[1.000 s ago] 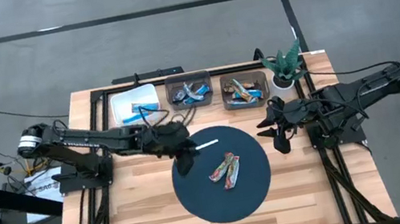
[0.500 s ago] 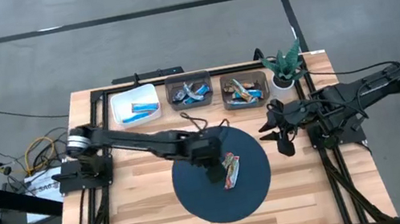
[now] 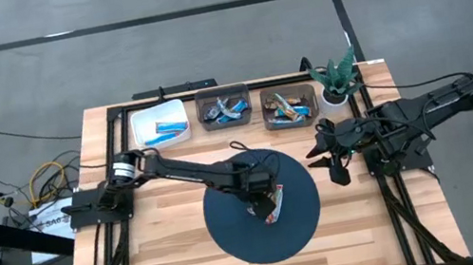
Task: Pick and place Granola Bars by type
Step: Put the red granola bar into the white bin
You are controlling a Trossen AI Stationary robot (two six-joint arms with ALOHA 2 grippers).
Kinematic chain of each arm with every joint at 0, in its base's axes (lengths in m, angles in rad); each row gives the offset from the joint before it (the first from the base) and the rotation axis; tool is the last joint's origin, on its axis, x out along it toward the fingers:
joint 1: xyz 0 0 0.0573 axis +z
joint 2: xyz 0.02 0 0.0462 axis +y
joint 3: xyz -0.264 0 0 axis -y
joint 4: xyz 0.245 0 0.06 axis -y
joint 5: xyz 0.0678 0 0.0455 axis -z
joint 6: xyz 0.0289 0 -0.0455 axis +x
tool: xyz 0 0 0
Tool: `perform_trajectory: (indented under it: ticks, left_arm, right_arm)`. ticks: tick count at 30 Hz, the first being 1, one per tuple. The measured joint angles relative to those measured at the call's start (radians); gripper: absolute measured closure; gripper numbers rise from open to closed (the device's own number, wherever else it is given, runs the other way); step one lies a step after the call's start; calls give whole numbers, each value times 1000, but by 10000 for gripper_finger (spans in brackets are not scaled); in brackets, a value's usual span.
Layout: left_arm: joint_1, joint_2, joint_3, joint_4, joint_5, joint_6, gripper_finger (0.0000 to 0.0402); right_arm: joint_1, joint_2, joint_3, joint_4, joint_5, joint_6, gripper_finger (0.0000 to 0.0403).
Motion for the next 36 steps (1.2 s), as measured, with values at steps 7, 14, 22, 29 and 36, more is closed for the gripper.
perform_trajectory:
  ticks: [7,14,22,29,36]
  left_arm:
    - [-3,8,0,14,-45,32,209]
    - [1,73,-2,124,122,15,209]
    - [1,78,-2,127,64,43,214]
    - [1,78,-2,68,68,58,312]
    - [1,64,-1,40,72,64,382]
  right_arm:
    - [0,0,0,0,-1,0,284]
    - [0,0,0,0,-3,0,284]
    - [0,0,0,0,-3,0,284]
    - [0,0,0,0,-2,0,284]
    - [0,0,0,0,-2,0,284]
